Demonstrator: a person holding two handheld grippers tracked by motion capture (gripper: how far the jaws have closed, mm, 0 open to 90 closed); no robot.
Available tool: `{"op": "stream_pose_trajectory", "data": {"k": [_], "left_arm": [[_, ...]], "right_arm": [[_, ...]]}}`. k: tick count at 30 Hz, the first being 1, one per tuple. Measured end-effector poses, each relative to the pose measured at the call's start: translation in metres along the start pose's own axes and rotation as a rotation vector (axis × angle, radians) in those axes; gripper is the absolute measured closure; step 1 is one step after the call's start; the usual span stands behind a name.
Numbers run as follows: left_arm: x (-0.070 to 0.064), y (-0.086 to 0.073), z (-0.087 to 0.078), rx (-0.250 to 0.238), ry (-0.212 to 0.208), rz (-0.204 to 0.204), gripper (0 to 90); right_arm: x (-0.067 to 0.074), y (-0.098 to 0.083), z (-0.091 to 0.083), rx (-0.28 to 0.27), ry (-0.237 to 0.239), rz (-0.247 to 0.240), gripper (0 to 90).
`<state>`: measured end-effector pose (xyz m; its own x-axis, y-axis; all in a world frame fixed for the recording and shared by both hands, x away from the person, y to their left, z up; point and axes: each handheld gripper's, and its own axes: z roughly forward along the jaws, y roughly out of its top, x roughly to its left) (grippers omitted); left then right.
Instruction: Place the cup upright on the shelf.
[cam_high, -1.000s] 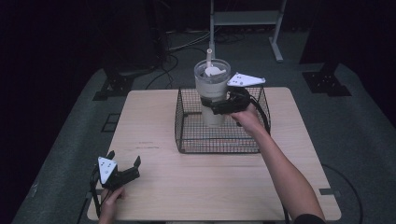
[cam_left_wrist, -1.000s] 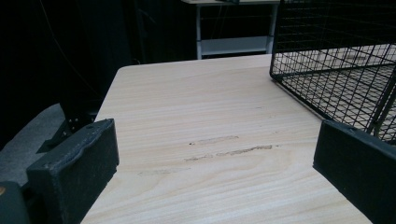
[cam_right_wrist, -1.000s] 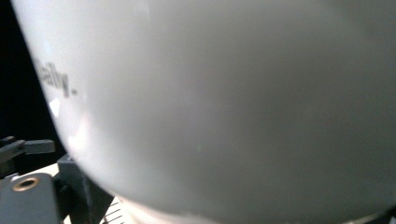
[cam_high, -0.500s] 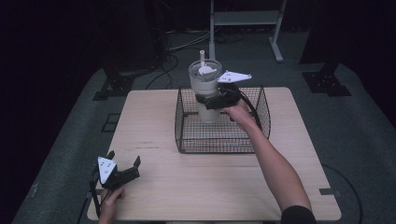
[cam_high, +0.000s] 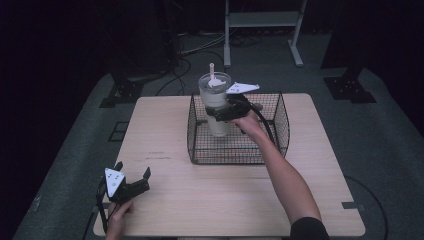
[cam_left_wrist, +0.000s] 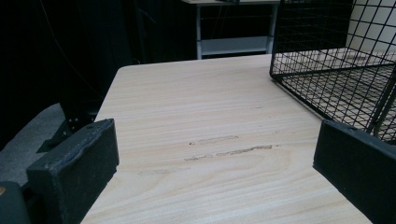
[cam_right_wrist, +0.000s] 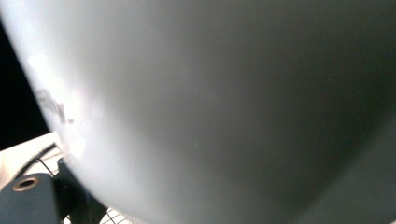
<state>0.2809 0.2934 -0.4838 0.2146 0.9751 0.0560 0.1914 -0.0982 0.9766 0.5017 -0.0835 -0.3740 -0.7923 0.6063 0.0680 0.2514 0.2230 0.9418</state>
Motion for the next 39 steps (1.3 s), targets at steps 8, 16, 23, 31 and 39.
{"op": "stream_pose_trajectory", "data": {"k": [8,16,23,31,39], "left_arm": [[0.000,0.000,0.000,0.000,-0.001,0.000,0.0],[0.000,0.000,0.000,-0.004,-0.003,0.003,0.0],[0.000,0.000,0.000,-0.002,-0.001,-0.003,0.0],[0.001,0.000,0.000,-0.002,-0.001,-0.007,0.0],[0.000,0.000,0.000,-0.002,-0.003,0.000,0.0]], "right_arm": [[-0.005,-0.013,0.014,0.057,0.010,0.006,8.5],[-0.008,-0.021,0.024,0.106,0.017,-0.012,8.5],[-0.008,-0.025,0.034,0.145,0.019,-0.036,8.5],[-0.010,-0.030,0.036,0.135,0.025,-0.017,8.5],[-0.012,-0.035,0.029,0.127,0.032,-0.030,8.4]]}}
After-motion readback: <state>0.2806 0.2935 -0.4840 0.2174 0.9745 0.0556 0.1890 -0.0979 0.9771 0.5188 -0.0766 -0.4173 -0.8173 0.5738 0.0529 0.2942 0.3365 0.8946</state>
